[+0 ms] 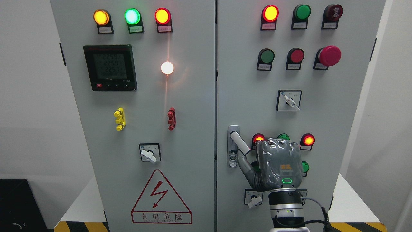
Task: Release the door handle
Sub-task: 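Rotate the handle lever outward from the door with the right hand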
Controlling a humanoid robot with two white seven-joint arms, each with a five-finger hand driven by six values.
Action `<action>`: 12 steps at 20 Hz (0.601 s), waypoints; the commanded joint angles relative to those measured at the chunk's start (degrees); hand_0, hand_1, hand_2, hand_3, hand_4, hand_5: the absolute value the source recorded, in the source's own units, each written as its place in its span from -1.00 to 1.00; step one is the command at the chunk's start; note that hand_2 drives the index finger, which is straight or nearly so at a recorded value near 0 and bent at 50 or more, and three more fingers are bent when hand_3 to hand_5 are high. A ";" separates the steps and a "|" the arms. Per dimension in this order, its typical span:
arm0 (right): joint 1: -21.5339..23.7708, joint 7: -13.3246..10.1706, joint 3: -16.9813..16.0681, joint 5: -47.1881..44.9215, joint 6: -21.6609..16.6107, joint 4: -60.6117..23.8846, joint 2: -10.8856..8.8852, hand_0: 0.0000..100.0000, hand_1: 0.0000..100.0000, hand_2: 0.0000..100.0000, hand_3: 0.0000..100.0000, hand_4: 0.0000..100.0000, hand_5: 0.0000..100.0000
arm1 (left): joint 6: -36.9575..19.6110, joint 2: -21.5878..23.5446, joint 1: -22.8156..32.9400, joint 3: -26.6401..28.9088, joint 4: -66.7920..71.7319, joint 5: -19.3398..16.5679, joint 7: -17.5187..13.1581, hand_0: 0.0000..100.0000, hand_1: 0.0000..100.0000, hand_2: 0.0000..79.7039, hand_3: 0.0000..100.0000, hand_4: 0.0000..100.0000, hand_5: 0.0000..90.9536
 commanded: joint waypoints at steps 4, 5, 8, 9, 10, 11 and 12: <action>-0.01 0.04 -0.47 -0.02 -0.01 -0.13 0.00 0.01 -0.34 0.98 1.00 1.00 1.00 | 0.01 0.00 1.14 -0.03 0.00 0.03 0.00 -0.76 0.11 -1.00 -1.00 -1.00 -1.00; -0.01 -0.04 -0.47 -0.02 0.07 -0.13 0.00 0.01 -0.34 0.98 1.00 1.00 1.00 | 0.01 0.00 1.14 -0.03 0.00 0.03 0.00 -0.76 0.11 -1.00 -1.00 -1.00 -1.00; -0.10 0.04 -0.47 -0.02 -0.01 -0.13 0.00 0.01 -0.34 0.98 1.00 1.00 1.00 | 0.01 0.00 1.14 -0.03 0.00 0.03 0.00 -0.76 0.11 -1.00 -1.00 -1.00 -1.00; -0.10 -0.04 -0.47 -0.02 -0.01 -0.13 0.00 0.01 -0.34 0.98 1.00 1.00 1.00 | 0.01 0.00 1.14 0.05 0.00 0.03 0.00 -0.76 0.11 -1.00 -1.00 -1.00 -1.00; -0.10 -0.04 -0.47 -0.02 0.07 -0.13 0.00 0.01 -0.35 0.98 1.00 1.00 1.00 | 0.01 0.00 1.14 -0.03 0.00 -0.05 0.00 -0.76 0.11 -1.00 -1.00 -1.00 -1.00; -0.10 -0.04 -0.47 -0.02 -0.01 -0.13 0.00 0.01 -0.35 0.98 1.00 1.00 1.00 | 0.01 0.00 1.14 -0.03 0.00 0.03 0.00 -0.76 0.11 -1.00 -1.00 -1.00 -1.00; -0.10 -0.04 -0.55 -0.02 0.07 -0.13 0.00 0.01 -0.35 0.98 1.00 1.00 1.00 | 0.01 0.00 1.14 -0.03 0.00 -0.05 0.00 -0.76 0.11 -1.00 -1.00 -1.00 -1.00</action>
